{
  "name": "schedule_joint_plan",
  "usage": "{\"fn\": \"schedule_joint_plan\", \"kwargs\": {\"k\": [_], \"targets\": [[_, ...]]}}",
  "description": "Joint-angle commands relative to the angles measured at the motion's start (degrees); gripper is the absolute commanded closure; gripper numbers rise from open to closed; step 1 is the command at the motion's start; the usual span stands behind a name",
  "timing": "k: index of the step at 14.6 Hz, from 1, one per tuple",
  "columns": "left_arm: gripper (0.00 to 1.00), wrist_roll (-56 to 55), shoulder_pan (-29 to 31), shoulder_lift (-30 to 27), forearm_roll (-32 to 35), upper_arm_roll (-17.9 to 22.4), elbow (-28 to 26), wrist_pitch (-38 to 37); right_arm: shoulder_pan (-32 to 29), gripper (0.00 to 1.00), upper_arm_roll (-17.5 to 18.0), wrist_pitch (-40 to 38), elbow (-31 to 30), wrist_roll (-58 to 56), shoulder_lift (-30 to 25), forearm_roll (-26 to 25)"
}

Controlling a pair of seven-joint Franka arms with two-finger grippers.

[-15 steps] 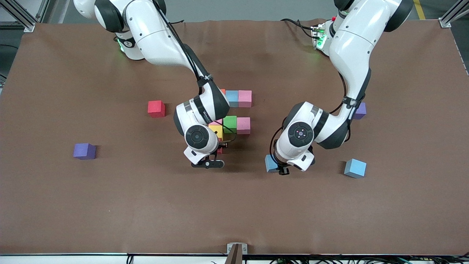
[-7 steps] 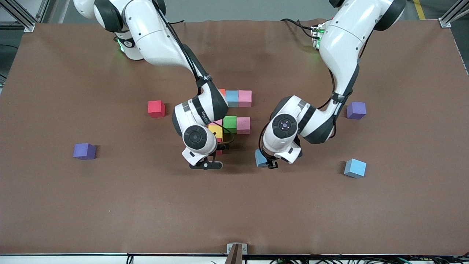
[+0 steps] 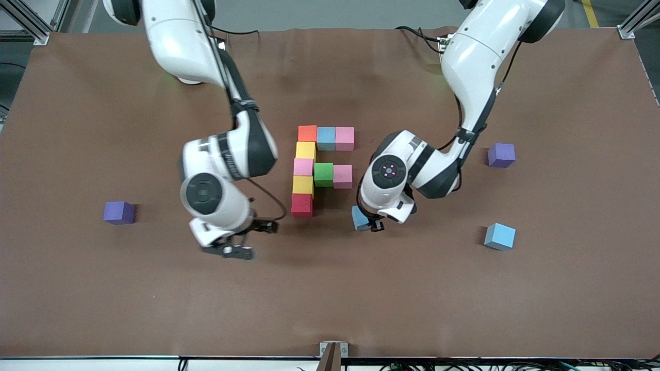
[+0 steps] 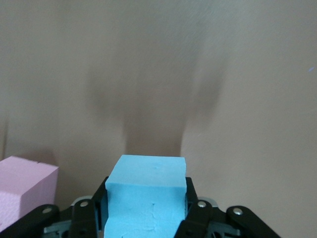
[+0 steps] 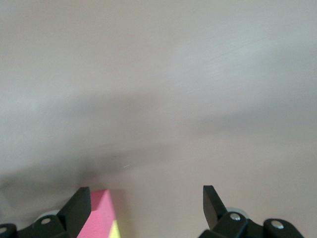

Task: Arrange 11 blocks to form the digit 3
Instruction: 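Open the right gripper and withdraw while the left gripper lowers blue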

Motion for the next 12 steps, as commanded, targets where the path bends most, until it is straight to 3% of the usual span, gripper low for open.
{"fn": "schedule_joint_plan", "kwargs": {"k": [1,5,7,9,12], "targets": [[0.85,-1.25,-2.60,1.98,0.36,0.79,3.45,0.53,-5.25,0.00,0.01,-0.97,-2.13,0.08,-2.81,0.33],[0.85,-0.82,-5.93,5.31,0.45,0.97,9.07,0.62,-15.53,0.00,0.79,-1.14,-2.49,-5.09,-9.38,0.67],[0.85,-0.73,-6.99,5.85,0.54,1.05,9.44,0.88,-21.07,0.00,3.51,-4.11,-2.31,-8.61,-12.99,-0.81],[0.85,-0.20,-8.05,6.37,0.62,1.14,9.52,1.32,-25.21,0.00,8.07,-5.36,-2.31,-10.20,-16.51,-7.81],[0.85,0.24,-9.80,7.16,0.62,2.45,9.52,2.11,-32.76,0.00,17.99,-5.71,-2.40,-10.73,-21.96,-17.85]]}}
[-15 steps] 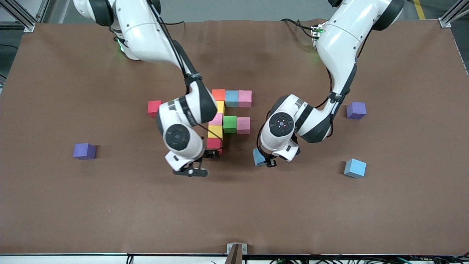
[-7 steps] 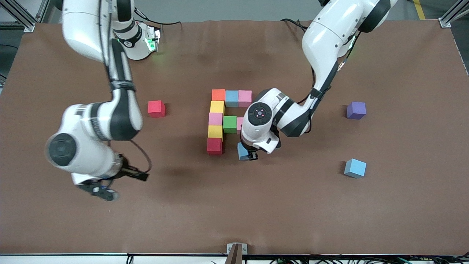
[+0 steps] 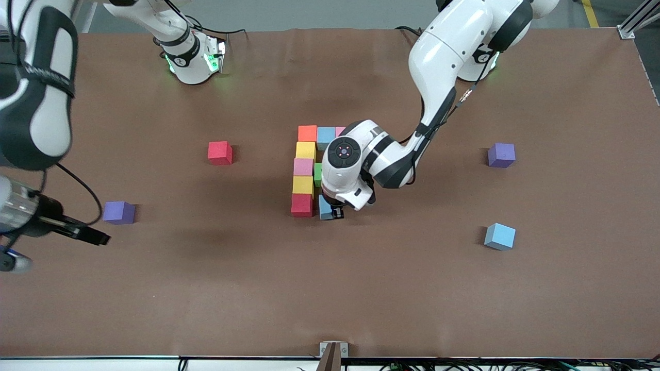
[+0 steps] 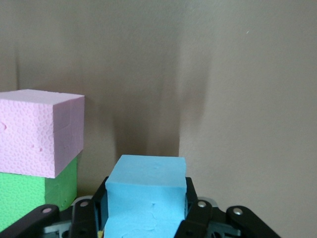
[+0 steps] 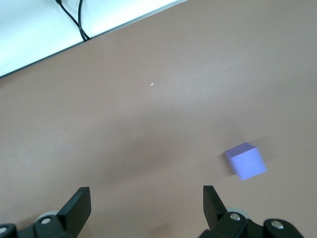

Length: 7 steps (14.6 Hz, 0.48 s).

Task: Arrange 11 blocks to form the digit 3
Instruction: 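Open the right gripper and withdraw while the left gripper lowers blue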

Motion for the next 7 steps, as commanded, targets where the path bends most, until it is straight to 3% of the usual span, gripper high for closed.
{"fn": "schedule_joint_plan", "kwargs": {"k": [1,4,7], "targets": [[0.85,0.70,-2.39,1.63,0.62,1.92,2.06,0.43,-6.84,0.00,9.69,-0.77,-2.58,-2.54,-6.45,-7.24],[0.85,0.70,-2.92,2.33,0.62,1.92,2.67,0.52,-12.11,0.00,11.20,-1.83,-6.17,-12.12,-11.37,-7.17],[0.86,0.61,-3.10,2.86,0.62,1.92,3.11,0.43,-19.23,0.00,18.75,-4.01,-7.76,-12.32,-15.33,-7.52]]}}
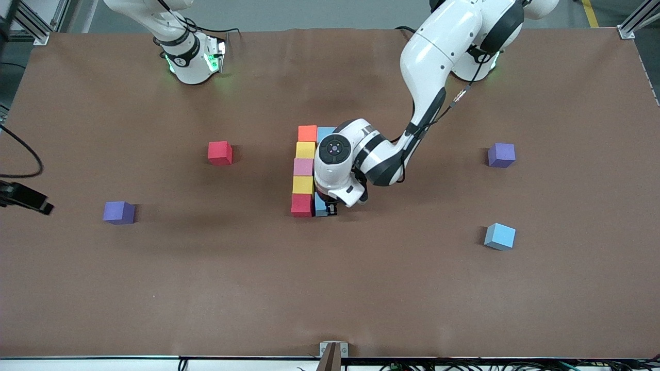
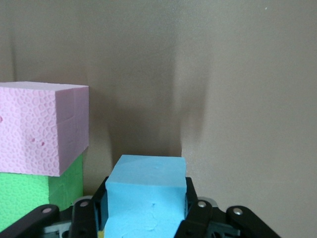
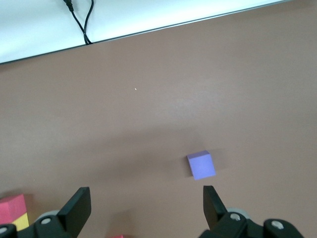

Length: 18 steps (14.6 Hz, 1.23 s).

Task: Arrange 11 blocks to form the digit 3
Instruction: 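Set the light blue block beside red and open the left gripper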

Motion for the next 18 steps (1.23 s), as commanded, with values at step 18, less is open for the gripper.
{"fn": "schedule_joint_plan", "kwargs": {"k": [18], "targets": [[0.68,0.40,-1.50,2.97,0.62,1.76,2.73,1.88,-6.06,0.00,7.18,1.96,-15.72,-3.84,-12.86,-4.83]]}}
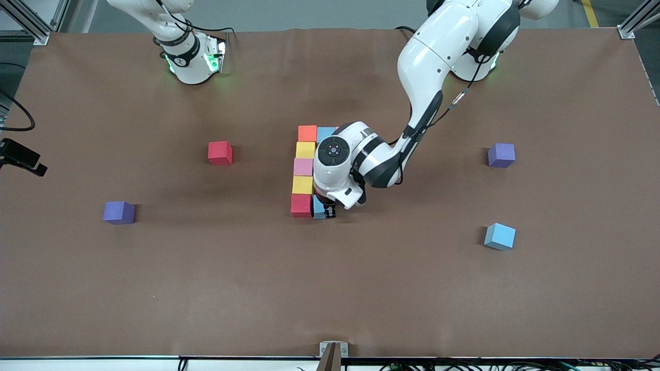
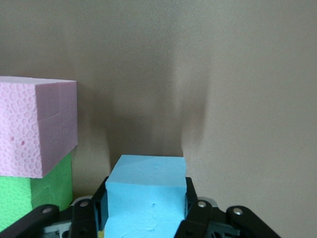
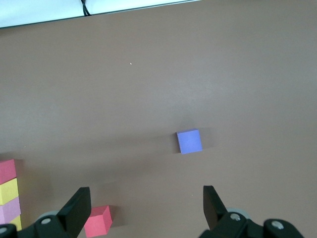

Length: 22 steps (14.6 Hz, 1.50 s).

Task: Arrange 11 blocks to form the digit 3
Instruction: 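Set the light blue block beside red and open the left gripper, then move the left gripper to the second light blue block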

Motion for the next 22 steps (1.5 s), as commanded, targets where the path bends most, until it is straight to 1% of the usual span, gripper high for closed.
{"fn": "schedule_joint_plan", "kwargs": {"k": [1,2,3,4,5,6,7,10,12,15,17,18,19,20,22], "targets": [[0.68,0.30,-1.54,1.62,0.62,0.99,1.65,0.54,-0.92,0.00,0.87,0.72,-2.04,-0.68,-1.85,-1.09],[0.65,0.30,-1.64,1.71,0.62,1.08,1.65,0.54,-0.84,0.00,0.96,0.72,-1.77,-0.60,-1.85,-1.09],[0.58,0.39,-1.64,1.80,0.62,1.08,1.65,0.54,-0.75,0.00,0.96,0.89,-1.42,-0.59,-1.85,-1.09],[0.48,0.39,-1.72,1.80,0.62,1.08,1.65,0.63,-0.75,0.00,0.96,1.16,-1.42,-0.59,-1.85,-1.09],[0.31,0.39,-1.73,1.71,0.62,1.08,1.65,0.97,-0.66,0.00,1.05,1.25,-1.42,-0.68,-1.76,-1.09],[0.03,0.48,-1.99,1.71,0.62,1.08,1.65,1.15,-0.49,0.00,1.05,1.07,-1.42,-0.68,-1.76,-1.09],[0.00,0.91,-1.90,1.54,0.62,1.08,1.65,1.15,-0.22,0.00,1.05,0.81,-1.33,-0.94,-1.76,-1.18],[0.00,2.93,-1.81,0.40,0.71,1.16,1.48,0.45,-0.22,0.00,1.05,0.63,-1.33,-3.40,-1.76,-1.00],[0.00,3.81,-1.64,-2.49,0.71,1.08,1.30,-1.56,-0.31,0.00,1.05,0.72,-0.54,-2.70,-1.76,-0.74],[0.00,6.88,-0.94,-8.46,1.06,0.73,0.34,-6.57,-0.31,0.00,1.05,0.72,-0.45,-2.62,-1.76,-0.74],[0.00,12.48,0.02,-13.12,0.98,0.99,-1.07,-13.48,-0.22,0.00,1.05,0.72,-0.45,-2.62,-1.76,-0.74],[0.00,15.48,1.77,-14.97,0.98,0.99,-1.68,-17.44,-0.31,0.00,1.05,0.72,-0.36,-2.62,-1.76,-0.48],[0.00,19.25,4.14,-17.16,1.06,0.99,-2.90,-20.00,-0.31,0.00,1.05,0.72,-0.36,-2.62,-1.76,-0.47],[0.00,22.94,6.16,-19.62,1.06,0.99,-6.14,-20.46,-0.22,0.00,1.05,0.72,-0.45,-2.62,-1.76,-0.47],[0.00,31.19,10.90,-25.85,1.24,0.99,-15.17,-19.68,-0.22,0.00,1.05,0.89,-0.45,-2.70,-1.76,-0.47]]}}
